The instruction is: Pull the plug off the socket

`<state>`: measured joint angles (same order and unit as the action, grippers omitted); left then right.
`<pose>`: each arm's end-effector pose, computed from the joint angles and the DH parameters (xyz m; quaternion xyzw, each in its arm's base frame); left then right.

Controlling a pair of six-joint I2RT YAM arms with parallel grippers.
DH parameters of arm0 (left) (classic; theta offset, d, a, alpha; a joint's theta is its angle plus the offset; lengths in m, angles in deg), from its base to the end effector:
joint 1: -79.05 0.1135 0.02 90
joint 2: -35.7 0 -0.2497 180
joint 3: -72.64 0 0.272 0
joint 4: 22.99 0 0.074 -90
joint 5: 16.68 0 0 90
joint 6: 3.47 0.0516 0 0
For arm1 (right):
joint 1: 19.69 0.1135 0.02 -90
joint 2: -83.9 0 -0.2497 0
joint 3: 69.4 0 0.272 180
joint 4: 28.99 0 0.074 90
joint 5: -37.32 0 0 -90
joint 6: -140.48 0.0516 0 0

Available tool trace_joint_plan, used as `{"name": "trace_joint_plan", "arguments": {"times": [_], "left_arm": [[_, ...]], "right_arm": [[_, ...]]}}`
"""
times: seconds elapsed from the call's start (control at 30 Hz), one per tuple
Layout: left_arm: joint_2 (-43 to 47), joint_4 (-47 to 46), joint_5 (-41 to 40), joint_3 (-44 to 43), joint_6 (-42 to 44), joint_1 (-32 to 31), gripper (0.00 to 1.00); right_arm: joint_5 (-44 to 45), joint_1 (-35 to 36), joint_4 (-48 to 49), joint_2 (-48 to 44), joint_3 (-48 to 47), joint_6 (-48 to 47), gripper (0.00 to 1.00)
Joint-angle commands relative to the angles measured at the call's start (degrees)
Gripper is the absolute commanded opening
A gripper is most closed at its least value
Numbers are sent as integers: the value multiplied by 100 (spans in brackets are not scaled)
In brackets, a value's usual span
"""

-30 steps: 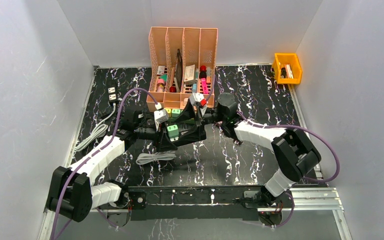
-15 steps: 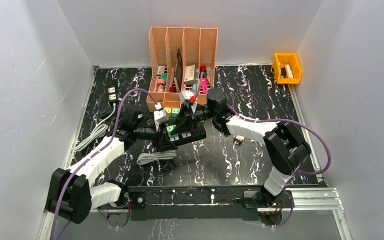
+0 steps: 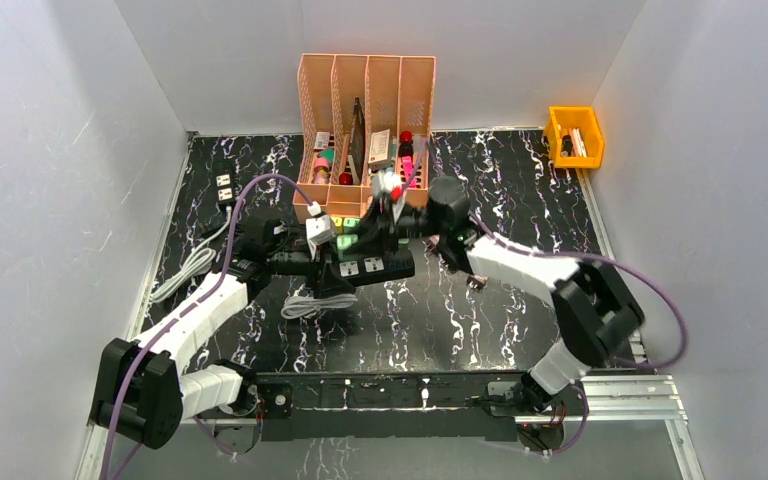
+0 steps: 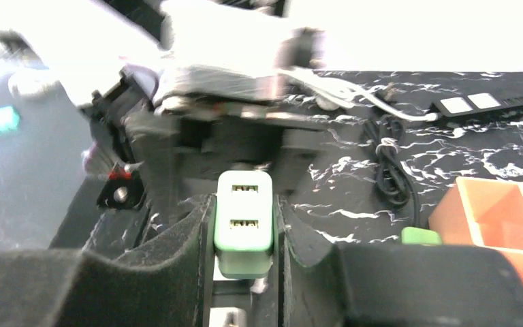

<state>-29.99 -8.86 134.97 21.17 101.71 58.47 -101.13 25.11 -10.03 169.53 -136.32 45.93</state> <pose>0.2345 -0.1366 0.2275 0.4763 0.6212 -0.4603 0.4188 0.2331 0.2859 0.2757 -0.5328 0.4633 0.4942 0.5072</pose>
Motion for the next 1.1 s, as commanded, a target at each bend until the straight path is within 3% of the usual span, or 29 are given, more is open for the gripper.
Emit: {"name": "trace_joint_plan", "arguments": {"times": [0.0, 0.03, 0.07, 0.1, 0.13, 0.17, 0.2, 0.23, 0.27, 0.4, 0.5, 0.6, 0.7, 0.83, 0.97, 1.07], "left_arm": [[105, -16, 17, -99, -37, 26, 0], [128, -16, -29, -85, -41, 23, 0], [147, -17, -76, -78, -40, 26, 0], [167, -19, -123, -70, -39, 27, 0], [183, -24, -154, -54, -40, 28, 0], [195, -24, -175, -50, -47, 26, 0], [195, -25, -200, -45, -50, 27, 0], [181, -25, -217, -44, -46, 28, 0], [171, -29, -241, -57, -49, 21, 0], [141, 123, -1035, -155, -55, 26, 0], [187, 255, -2870, -227, -115, 47, 0], [449, -60, -3889, -112, -340, 209, 0], [749, -445, -4702, 19, -878, 698, 0], [804, -581, -5978, 51, -1806, 1536, 0], [723, -533, -7020, -13, -2135, 1733, 0], [495, -372, -7093, -200, -2141, 1857, 0]], "right_arm": [[-1746, -880, 5109, 1180, -574, 4926, 0], [-1724, -856, 5960, 1259, -425, 5206, 0], [-1645, -805, 6363, 1155, -163, 4856, 0], [-1272, -732, 6119, 844, 304, 3948, 0], [-730, -615, 5181, 391, 563, 2717, 0], [-153, -384, 3382, -137, 517, 1119, 0], [1111, -106, 1018, -446, 233, -257, 0], [1662, 91, 155, -514, -59, -902, 0], [1839, -59, -13, -505, -191, -459, 0], [2605, -1606, 1501, -730, 564, 2496, 0], [3679, -2433, 672, -888, 671, 3518, 0], [3689, -3311, 67, -744, 762, 4346, 0], [3261, -4201, 61, -394, 1158, 5449, 0], [2795, -4661, -134, 315, 1148, 5671, 0], [2752, -4664, -784, 877, 973, 5421, 0], [2629, -4664, -726, 1124, 1060, 5369, 0]]}}
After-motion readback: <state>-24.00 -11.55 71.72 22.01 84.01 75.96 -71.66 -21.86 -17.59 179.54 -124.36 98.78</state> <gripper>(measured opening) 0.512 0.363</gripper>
